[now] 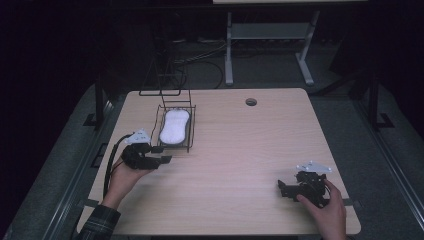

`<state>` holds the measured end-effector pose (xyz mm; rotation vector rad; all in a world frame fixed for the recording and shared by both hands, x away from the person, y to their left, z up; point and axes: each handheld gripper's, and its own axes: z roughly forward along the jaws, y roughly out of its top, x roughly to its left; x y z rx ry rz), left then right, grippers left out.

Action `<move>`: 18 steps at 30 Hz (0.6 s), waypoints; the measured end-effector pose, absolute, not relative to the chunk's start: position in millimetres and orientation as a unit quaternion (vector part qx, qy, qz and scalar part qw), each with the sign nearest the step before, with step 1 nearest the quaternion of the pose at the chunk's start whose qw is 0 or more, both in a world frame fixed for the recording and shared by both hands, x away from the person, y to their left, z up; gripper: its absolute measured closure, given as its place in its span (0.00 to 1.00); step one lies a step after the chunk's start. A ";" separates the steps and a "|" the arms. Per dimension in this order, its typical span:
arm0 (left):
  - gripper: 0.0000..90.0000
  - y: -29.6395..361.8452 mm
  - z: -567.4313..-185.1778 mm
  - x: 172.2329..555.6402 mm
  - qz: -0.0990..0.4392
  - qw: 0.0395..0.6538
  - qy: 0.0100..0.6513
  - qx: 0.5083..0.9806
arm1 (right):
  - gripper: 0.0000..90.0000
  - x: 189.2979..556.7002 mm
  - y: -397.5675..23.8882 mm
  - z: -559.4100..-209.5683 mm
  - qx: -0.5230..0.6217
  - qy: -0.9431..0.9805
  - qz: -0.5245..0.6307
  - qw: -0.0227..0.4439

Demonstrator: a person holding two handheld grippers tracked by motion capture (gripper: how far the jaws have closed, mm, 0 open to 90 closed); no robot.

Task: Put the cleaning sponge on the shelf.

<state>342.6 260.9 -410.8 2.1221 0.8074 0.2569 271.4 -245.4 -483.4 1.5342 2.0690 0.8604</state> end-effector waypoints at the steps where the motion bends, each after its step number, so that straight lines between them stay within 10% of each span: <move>1: 0.46 260.5 -412.3 339.7 0.099 0.416 0.321 0.845 | 0.00 271.4 -245.4 -483.4 0.552 0.745 0.310 0.211; 18: 0.16 252.8 -442.4 308.3 0.107 0.367 0.324 0.865 | 0.00 271.4 -245.4 -483.4 0.552 0.745 0.310 0.211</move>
